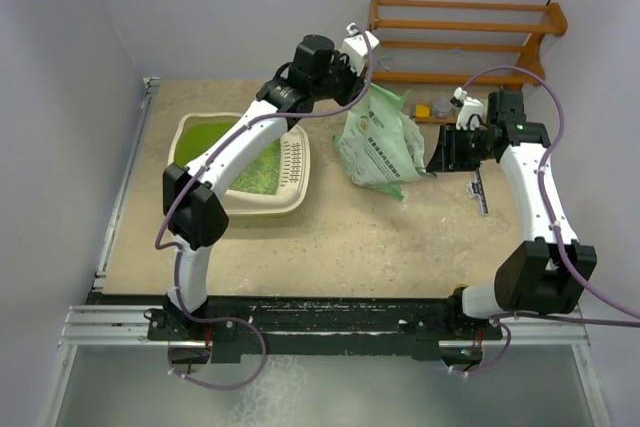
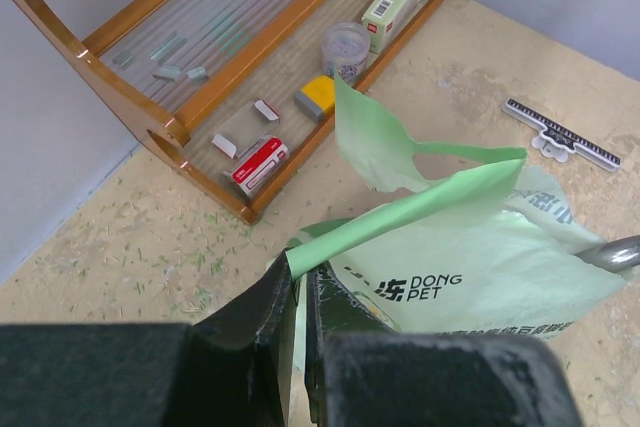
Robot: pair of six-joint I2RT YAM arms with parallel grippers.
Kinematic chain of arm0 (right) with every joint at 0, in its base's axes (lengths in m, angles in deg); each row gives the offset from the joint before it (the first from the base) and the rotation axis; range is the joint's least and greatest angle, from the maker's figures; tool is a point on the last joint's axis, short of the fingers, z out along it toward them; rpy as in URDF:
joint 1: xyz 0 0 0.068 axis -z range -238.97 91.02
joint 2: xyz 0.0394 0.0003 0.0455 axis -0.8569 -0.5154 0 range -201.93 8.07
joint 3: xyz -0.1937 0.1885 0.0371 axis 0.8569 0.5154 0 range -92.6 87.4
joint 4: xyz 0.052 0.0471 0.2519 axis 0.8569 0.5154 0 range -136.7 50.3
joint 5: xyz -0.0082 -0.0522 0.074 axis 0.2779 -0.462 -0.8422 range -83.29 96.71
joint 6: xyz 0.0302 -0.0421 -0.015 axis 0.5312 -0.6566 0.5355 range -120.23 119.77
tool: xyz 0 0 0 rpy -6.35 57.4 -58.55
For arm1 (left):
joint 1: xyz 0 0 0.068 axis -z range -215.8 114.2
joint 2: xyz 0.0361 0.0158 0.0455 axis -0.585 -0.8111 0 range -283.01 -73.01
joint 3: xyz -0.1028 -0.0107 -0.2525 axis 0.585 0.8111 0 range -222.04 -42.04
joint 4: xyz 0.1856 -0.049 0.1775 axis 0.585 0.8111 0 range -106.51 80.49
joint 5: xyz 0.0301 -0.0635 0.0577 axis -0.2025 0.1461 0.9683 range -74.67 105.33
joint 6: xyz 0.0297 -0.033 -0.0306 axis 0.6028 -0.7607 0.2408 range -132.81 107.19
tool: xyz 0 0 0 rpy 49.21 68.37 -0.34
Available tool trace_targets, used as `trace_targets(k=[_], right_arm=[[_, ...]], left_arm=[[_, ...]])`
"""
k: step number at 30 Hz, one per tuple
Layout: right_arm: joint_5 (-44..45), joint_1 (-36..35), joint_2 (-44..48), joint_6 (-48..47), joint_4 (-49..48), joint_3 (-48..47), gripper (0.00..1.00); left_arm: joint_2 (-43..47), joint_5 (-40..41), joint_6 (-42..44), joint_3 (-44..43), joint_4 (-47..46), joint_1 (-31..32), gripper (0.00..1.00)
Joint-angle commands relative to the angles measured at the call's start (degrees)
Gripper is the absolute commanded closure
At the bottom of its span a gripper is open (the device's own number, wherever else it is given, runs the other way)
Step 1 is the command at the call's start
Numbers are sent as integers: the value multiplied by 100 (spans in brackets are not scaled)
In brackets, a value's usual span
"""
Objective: Fill the litter box with clean litter
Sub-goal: Place the spatula in the cat litter bag.
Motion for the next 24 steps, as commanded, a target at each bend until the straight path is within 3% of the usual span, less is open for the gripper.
trace_targets(k=[1,4,6,9,15,19,24], right_arm=[[-152,67,99,115,-177,124,55],[-384,80,51,61,-99,122,55],[-507,81,55,34,-38,132,55],[-778,84,75,9,99,167,55],[-876,84,220,-233,376,377,55],[-832,81,272,-458,476,658,54],[-935,85,312,-414,326,686,55]], left_arm=[[740,-211,21,219,-665,-13,97],[969,-388,2,592,-860,-10,97],[1135,-490,5,872,-948,-11,84],[1314,-670,56,1122,-827,-10,78],[1663,-685,42,1471,-726,-15,42],[1966,-658,1,1767,-742,6,34],[2359,-599,-52,2279,-768,105,31]])
